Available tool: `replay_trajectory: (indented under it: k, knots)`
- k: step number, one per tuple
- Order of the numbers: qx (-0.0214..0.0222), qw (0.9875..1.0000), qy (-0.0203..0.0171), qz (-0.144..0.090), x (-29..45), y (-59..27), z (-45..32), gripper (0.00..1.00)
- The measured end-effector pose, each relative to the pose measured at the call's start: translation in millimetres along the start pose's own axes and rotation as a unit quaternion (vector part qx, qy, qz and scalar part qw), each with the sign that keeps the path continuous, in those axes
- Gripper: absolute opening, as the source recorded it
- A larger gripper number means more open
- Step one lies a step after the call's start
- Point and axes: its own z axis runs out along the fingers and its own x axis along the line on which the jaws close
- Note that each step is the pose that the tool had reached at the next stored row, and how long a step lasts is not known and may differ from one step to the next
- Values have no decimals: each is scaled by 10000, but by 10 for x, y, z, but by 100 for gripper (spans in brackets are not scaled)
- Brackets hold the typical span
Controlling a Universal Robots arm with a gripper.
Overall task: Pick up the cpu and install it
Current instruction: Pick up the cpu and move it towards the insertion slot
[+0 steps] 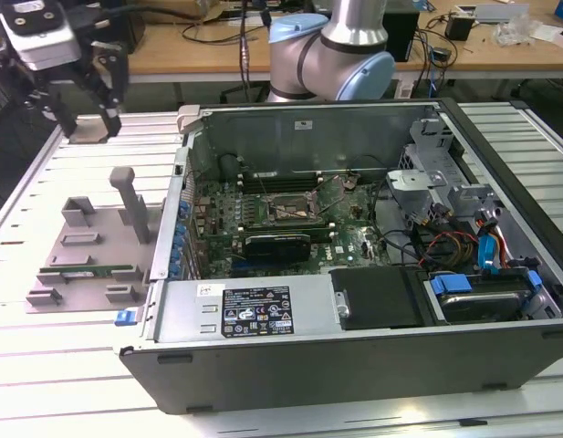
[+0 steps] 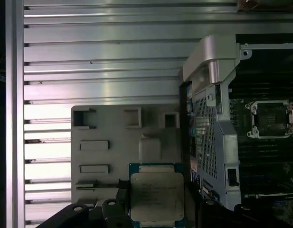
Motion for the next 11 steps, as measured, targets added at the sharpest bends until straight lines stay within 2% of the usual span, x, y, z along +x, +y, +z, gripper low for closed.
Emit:
replay_trajectory:
  k: [1,3,5,7,8,11]
  knots:
    - [1,10000,1,0,-71,3,1,55]
    - [0,10000,0,0,-152,6,5,55]
    - [1,10000,1,0,-301,11,8,55]
    - [0,10000,0,0,-392,13,11,55]
    - [0,10000,1,0,-579,19,16,55]
    - [0,10000,2,0,-1025,34,30,55]
